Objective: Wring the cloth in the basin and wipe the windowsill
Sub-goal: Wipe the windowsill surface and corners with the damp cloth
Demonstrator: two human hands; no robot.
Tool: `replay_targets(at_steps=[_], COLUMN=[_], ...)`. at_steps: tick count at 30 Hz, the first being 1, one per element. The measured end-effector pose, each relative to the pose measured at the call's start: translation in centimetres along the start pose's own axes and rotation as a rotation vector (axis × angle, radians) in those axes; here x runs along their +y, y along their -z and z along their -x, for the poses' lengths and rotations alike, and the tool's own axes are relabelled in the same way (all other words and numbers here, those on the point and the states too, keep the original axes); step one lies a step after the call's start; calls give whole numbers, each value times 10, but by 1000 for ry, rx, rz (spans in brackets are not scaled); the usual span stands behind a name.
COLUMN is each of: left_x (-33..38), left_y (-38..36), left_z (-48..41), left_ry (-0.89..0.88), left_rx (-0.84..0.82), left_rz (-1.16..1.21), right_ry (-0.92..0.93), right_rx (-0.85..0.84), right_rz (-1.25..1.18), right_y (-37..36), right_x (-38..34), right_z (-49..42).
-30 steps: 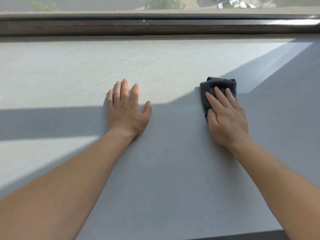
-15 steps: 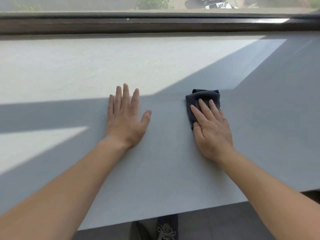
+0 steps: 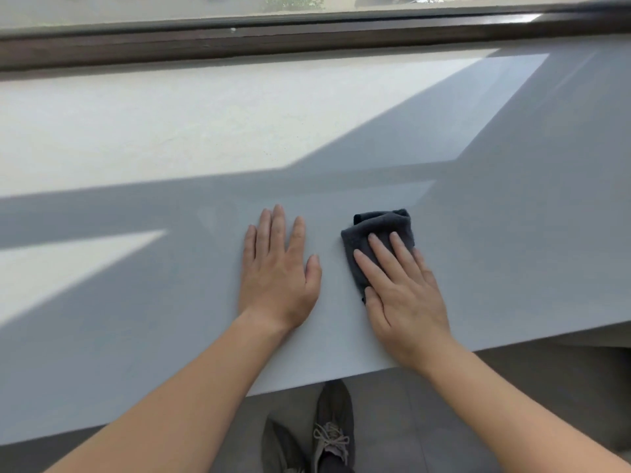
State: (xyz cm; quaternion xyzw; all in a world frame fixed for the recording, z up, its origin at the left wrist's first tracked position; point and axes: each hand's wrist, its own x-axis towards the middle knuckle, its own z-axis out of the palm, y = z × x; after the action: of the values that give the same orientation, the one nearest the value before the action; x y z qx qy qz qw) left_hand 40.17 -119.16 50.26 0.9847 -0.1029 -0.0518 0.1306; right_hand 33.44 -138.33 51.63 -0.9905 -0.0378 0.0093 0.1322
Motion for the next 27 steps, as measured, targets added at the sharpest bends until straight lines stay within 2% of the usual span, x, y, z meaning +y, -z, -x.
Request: replay_targets(at_steps=[2,4,8,10,13,15,17,20,23,25,27], left_x=[-3,-5,-10,-11,-11,-11,-12,-10,-7,-6,-4], left_y=[1,1,0,0,-4,-4,-3,-3,-2,-1,2], left_z=[0,0,1,2,3,4,4,3,3,3,3], left_ry=[1,-4,-6,4,4,2,6,12,31,38,47], left_rx=[0,-2,-15,-21,-27,-32,-33,-24,-13,-14,-18], left_rz=[7,10,-12,-25,-52,-58,-51,-47,-52,-43,-32], right_ry=[169,214,-129,-183,24,158,186,-24,-182,-103,54], right_rx=[-76,-107,-24,19,-14,-66,-87,-37,21,24,-11], right_rz=[29,45,-25,-37,-11,2,20,-14,-13,0,2], right_y=[-2,5,13,7,-8,-6,2,18,17,10,6], right_x=[1,18,31,12,-6,6,31,71,64,50,50], right_z=[19,24,24,31,55,63,62,56,55,58,63])
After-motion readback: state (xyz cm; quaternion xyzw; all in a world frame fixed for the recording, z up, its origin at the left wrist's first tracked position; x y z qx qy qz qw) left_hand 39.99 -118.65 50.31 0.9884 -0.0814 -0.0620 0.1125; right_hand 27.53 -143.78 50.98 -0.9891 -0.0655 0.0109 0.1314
